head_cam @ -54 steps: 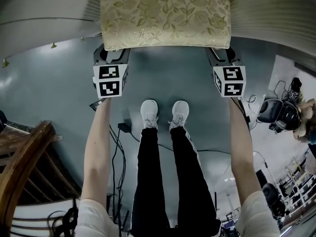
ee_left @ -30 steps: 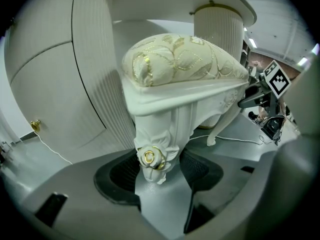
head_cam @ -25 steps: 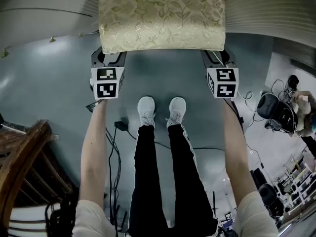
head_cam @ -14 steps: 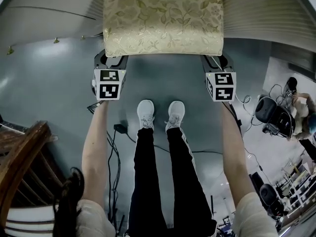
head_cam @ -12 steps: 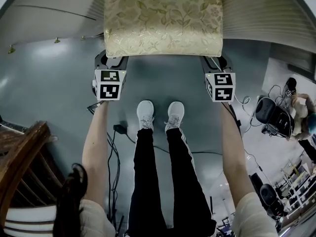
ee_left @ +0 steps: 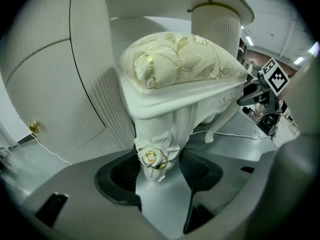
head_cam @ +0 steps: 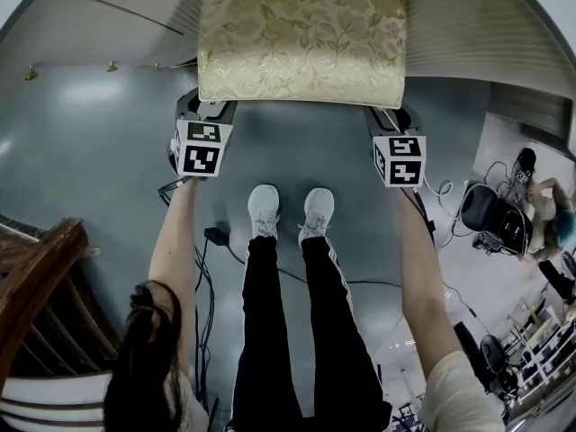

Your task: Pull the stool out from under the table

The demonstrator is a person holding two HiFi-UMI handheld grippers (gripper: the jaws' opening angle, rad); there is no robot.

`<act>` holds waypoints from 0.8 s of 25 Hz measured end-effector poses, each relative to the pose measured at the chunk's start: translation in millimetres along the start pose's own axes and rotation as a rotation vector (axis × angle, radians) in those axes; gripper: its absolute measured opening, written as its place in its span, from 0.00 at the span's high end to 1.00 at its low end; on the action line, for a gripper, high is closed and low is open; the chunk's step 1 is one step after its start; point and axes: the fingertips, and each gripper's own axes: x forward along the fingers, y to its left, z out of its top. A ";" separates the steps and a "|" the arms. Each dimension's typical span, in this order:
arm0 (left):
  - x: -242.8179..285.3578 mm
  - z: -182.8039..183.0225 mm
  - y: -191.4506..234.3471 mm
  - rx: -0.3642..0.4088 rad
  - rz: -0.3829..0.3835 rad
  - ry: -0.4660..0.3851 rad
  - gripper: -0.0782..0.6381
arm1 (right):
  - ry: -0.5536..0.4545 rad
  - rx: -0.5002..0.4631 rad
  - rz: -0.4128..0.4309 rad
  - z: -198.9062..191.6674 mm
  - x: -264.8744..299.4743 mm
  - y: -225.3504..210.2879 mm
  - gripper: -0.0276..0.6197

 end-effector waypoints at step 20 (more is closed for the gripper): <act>-5.4 -4.9 -0.2 0.013 -0.025 0.062 0.53 | 0.046 -0.001 0.028 -2.9 -1.9 3.1 0.61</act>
